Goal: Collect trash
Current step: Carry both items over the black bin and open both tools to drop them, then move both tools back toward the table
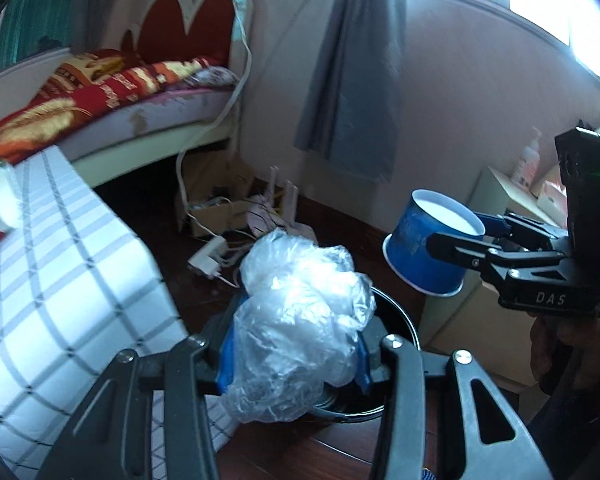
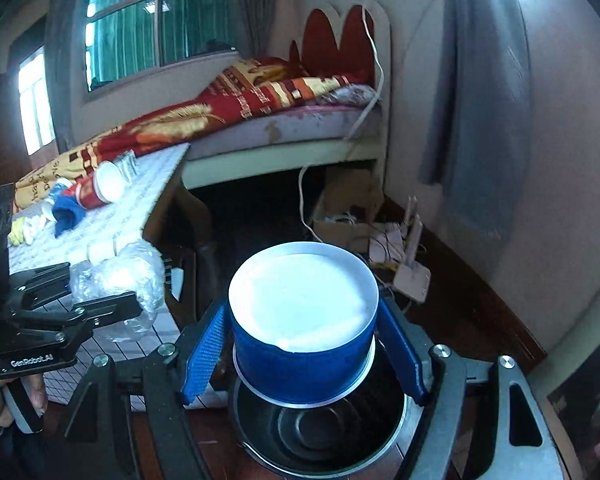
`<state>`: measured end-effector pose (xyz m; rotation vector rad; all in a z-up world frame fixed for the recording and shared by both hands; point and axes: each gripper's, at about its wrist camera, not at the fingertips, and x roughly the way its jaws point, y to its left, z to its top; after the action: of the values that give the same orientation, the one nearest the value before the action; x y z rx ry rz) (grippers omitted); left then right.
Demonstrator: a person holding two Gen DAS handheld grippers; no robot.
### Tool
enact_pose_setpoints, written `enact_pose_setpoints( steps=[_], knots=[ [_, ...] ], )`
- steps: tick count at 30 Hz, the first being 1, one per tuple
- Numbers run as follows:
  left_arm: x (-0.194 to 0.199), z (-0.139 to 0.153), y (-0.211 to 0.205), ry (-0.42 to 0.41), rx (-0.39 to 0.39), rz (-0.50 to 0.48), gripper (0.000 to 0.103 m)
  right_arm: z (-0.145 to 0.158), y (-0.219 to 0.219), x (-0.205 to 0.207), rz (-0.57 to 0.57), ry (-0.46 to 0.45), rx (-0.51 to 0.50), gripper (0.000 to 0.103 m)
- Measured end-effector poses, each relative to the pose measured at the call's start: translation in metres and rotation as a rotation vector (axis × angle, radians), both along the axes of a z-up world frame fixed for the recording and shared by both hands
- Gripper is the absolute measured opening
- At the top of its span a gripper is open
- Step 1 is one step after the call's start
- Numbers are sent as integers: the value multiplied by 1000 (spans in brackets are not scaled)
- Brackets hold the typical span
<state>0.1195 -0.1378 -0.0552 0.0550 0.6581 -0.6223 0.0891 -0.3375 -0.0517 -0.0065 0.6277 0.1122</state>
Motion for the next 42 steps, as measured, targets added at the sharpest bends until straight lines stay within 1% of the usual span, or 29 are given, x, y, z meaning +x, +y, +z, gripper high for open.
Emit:
enact_pose_setpoints(
  steps=[3, 8, 11, 12, 13, 14, 15, 16, 17, 19, 20, 23, 25, 34, 37, 42],
  knots=[
    [6, -18, -16, 29, 12, -30, 47, -19, -12, 1, -6, 42, -1, 76],
    [12, -50, -39, 108, 40, -66, 47, -54, -28, 8, -3, 119, 21, 76],
    [17, -61, -47, 133, 48, -71, 48, -67, -31, 16, 11, 143, 36, 76],
    [19, -64, -49, 138, 47, -71, 51, -69, -31, 20, 20, 147, 40, 76],
    [20, -68, -51, 139, 44, -65, 58, -72, -31, 24, 29, 155, 43, 76],
    [23, -71, -52, 149, 56, -51, 84, -80, -32, 31, 32, 189, 46, 81],
    [25, -75, -51, 161, 71, -17, 95, -86, -36, 35, 8, 221, 44, 88],
    [27, -76, -48, 166, 63, 5, 95, -90, -40, 37, -14, 235, 47, 101],
    [29, -76, -43, 175, 50, 26, 96, -92, -46, 37, -45, 235, 59, 102],
    [30, -75, -35, 181, 64, 75, 100, -93, -56, 39, -87, 234, 80, 102],
    [29, -71, -29, 168, 64, 100, 102, -92, -57, 39, -98, 232, 79, 102],
    [27, -63, -18, 131, 67, 165, 103, -85, -53, 38, -112, 201, 57, 103],
    [25, -57, -13, 109, 67, 192, 103, -84, -46, 39, -112, 196, 33, 103],
    [13, -41, -5, 53, 85, 203, 103, -73, -21, 39, -58, 175, -3, 103],
    [16, -36, -2, 46, 80, 215, 103, -65, -16, 36, -52, 159, -4, 103],
    [11, -17, 9, 11, 58, 236, 103, -49, -2, 35, -38, 124, -7, 103]
  ],
)
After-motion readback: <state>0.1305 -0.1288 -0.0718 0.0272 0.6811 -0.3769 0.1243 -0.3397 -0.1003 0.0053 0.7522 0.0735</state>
